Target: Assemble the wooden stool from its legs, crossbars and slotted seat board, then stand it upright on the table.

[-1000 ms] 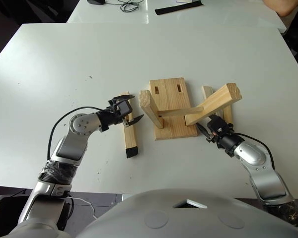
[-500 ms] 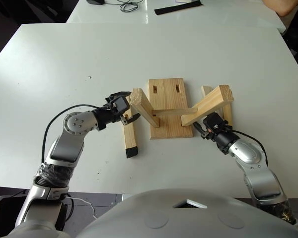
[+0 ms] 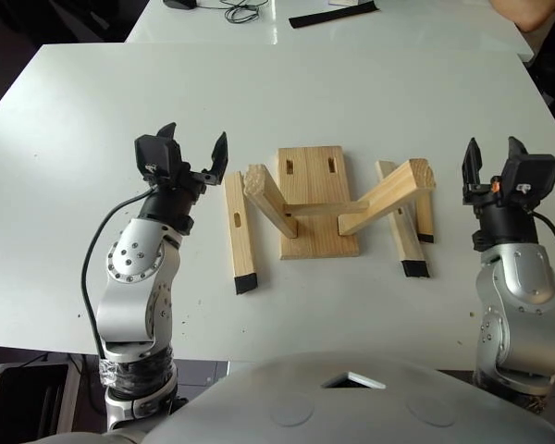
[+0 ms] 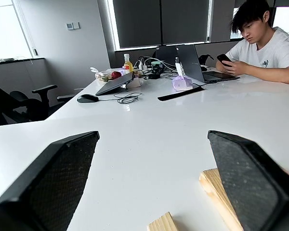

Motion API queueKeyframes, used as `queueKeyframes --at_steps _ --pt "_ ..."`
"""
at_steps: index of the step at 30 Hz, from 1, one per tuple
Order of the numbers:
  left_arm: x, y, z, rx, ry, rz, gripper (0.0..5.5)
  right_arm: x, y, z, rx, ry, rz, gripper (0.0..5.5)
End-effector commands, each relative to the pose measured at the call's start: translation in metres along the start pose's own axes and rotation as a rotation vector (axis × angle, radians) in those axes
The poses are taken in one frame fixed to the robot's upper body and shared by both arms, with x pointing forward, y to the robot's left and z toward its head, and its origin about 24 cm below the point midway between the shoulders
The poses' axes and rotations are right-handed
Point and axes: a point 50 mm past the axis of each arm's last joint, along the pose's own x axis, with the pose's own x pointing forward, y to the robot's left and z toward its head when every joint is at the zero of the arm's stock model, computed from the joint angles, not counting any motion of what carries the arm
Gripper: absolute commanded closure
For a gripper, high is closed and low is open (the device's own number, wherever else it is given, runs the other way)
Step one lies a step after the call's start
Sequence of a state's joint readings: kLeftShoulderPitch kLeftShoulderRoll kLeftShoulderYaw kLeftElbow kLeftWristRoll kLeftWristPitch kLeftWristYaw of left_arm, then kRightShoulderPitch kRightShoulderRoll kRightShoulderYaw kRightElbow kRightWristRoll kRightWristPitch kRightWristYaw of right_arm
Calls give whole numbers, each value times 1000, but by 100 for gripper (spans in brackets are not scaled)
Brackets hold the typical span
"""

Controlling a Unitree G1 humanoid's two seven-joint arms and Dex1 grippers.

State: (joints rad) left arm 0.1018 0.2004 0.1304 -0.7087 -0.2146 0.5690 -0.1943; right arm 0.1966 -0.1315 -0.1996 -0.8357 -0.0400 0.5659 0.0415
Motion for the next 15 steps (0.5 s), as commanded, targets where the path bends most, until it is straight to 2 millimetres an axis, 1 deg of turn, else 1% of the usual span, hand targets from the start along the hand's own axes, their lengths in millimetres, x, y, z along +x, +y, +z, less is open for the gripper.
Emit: queueKeyframes --at_steps 1,2,5,7,8,10,11,13,15 --pt "2 -1 0 22 38 -44 90 4 -3 3 0 13 1 249" --pt "1 -3 -1 19 45 -54 74 4 -1 3 -2 17 18 249" --pt "-3 -6 -2 43 54 -77 74 2 3 5 -30 19 62 249" --pt "-5 -2 -2 80 55 -49 74 1 -2 6 -70 14 48 249" --pt "-6 0 -2 100 57 -40 74 1 -4 7 -87 13 38 249" --pt "-3 -2 -3 173 64 -64 74 3 -1 8 -102 12 45 249" --pt "1 -9 -5 208 67 -106 74 7 11 9 -84 5 79 249" --pt "9 -29 -9 242 74 -185 74 17 47 16 -29 -23 194 249" --pt "16 -48 -9 256 62 -250 74 21 77 25 10 -48 274 249"
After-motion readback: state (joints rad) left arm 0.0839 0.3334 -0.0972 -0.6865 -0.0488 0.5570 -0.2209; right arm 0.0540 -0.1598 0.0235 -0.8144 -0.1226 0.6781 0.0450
